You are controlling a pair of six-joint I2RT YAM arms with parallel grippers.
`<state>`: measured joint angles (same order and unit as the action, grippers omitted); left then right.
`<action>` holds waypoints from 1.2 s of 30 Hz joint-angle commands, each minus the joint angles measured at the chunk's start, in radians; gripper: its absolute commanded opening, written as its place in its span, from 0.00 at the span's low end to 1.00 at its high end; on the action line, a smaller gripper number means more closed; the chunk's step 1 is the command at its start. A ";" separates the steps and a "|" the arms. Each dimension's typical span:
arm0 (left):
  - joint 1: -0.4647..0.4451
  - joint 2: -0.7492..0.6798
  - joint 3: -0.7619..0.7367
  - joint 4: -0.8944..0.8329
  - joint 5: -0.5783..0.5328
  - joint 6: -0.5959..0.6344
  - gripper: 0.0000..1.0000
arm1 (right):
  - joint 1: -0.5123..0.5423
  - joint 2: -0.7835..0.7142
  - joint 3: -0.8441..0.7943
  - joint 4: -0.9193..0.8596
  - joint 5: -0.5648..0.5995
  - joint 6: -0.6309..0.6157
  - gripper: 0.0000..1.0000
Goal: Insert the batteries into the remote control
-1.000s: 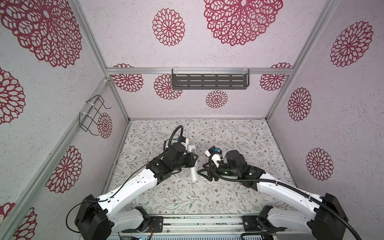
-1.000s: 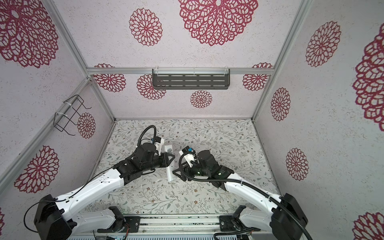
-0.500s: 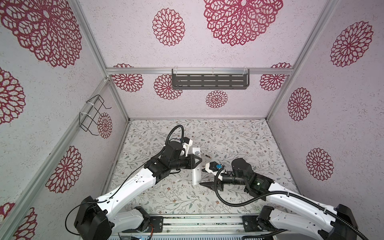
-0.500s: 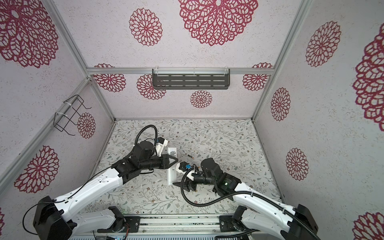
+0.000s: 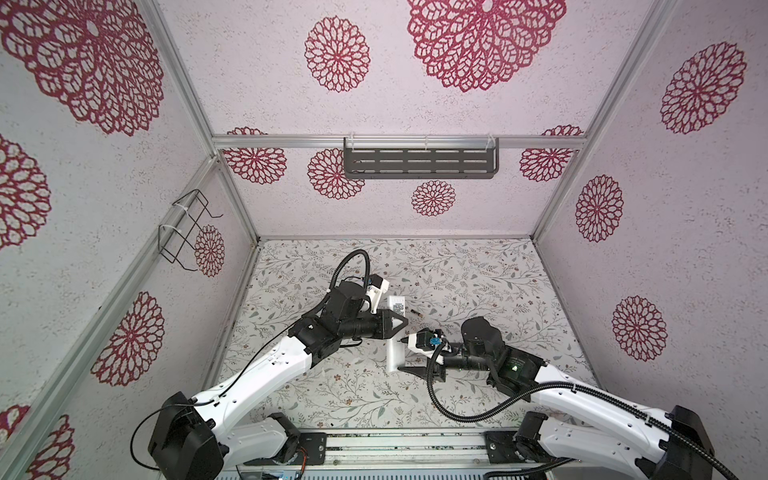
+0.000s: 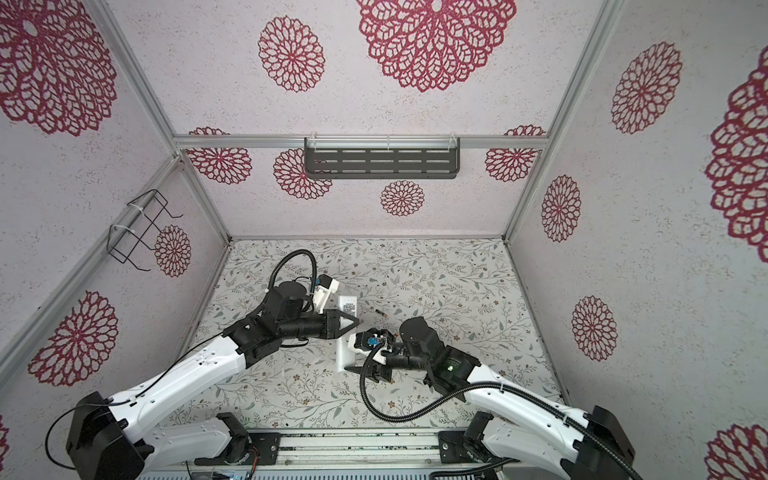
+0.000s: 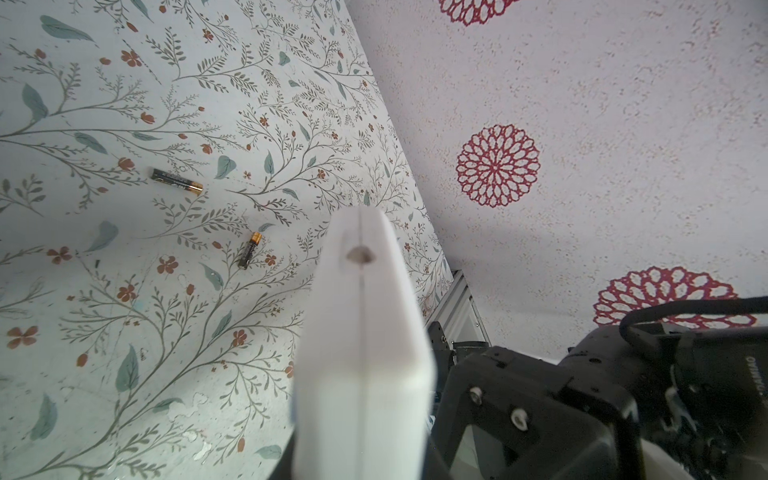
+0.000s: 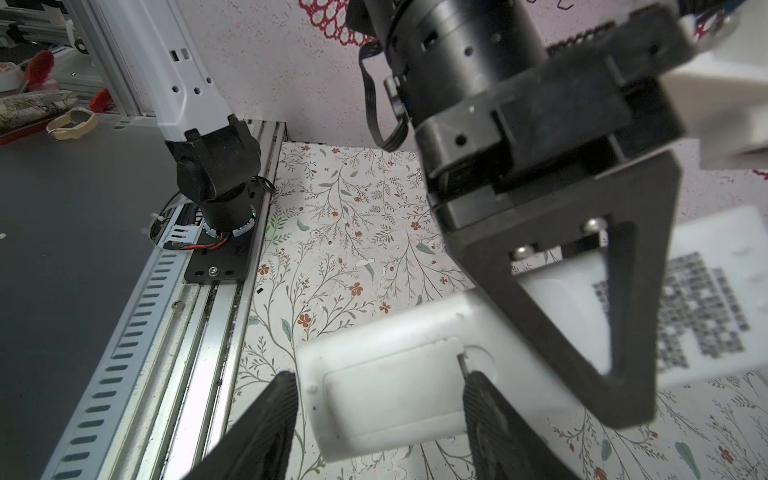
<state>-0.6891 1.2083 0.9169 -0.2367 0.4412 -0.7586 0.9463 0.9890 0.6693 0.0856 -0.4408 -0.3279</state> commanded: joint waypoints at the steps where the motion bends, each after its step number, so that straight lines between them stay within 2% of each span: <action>1: 0.002 -0.007 0.009 0.042 0.020 0.009 0.02 | 0.005 0.006 0.034 0.032 0.017 -0.040 0.66; 18: -0.001 -0.020 0.014 0.036 0.024 0.021 0.02 | 0.013 0.068 0.068 0.025 0.048 -0.057 0.67; 27: 0.000 -0.029 0.013 0.032 0.011 0.031 0.02 | 0.026 0.085 0.075 -0.024 0.023 -0.064 0.66; 36: 0.003 -0.041 0.022 -0.002 -0.033 0.053 0.02 | 0.042 0.123 0.114 -0.148 -0.045 -0.094 0.63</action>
<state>-0.6880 1.1973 0.9169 -0.2878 0.4091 -0.7212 0.9688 1.0981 0.7643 0.0250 -0.4236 -0.4000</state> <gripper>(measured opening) 0.218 0.635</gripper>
